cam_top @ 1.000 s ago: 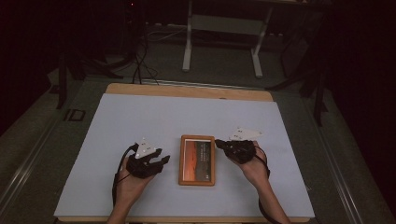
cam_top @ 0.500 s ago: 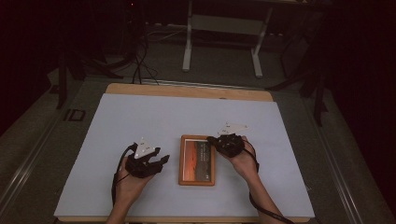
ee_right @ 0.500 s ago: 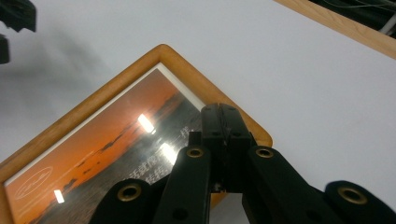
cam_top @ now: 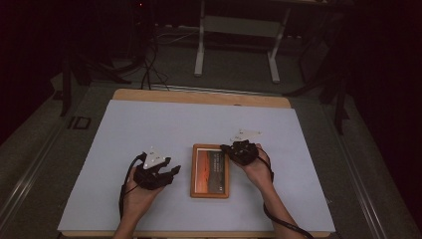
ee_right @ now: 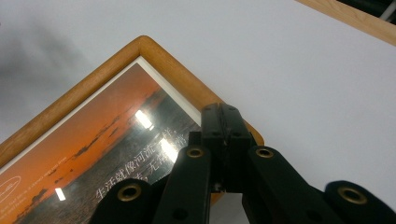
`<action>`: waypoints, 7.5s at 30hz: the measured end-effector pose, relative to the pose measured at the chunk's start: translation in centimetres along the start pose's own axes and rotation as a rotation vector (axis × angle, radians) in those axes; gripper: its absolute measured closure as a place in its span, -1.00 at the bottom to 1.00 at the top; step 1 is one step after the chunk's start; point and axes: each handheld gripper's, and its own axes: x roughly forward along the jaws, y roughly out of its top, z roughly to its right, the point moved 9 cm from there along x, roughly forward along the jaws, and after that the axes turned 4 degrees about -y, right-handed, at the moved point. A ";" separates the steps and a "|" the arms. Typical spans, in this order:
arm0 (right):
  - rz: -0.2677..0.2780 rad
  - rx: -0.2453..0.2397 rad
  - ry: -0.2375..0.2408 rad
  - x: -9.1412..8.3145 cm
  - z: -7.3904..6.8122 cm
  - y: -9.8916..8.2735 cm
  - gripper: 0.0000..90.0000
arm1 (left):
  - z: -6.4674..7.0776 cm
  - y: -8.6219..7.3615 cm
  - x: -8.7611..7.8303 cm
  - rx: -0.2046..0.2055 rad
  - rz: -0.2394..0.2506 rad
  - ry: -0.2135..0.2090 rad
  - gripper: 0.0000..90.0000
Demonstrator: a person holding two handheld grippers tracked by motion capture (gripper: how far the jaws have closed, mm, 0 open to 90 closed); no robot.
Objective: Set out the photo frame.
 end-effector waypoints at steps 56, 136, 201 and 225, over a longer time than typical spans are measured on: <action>-0.046 0.110 -0.016 1.0 2.8 -3.3 1.00 | 1.4 0.4 0.6 -0.061 -0.026 -0.060 0.01; 0.221 0.055 -0.157 -13.2 3.7 -0.1 0.64 | 13.8 4.4 6.3 -0.023 -0.063 -0.336 0.50; 0.204 0.115 -0.142 -15.9 4.7 -4.4 1.00 | 16.1 1.7 9.1 0.225 -0.031 -0.308 0.54; 0.195 0.040 -0.022 -16.2 3.2 -3.7 0.84 | 14.4 8.7 4.2 0.514 -0.106 -0.393 0.54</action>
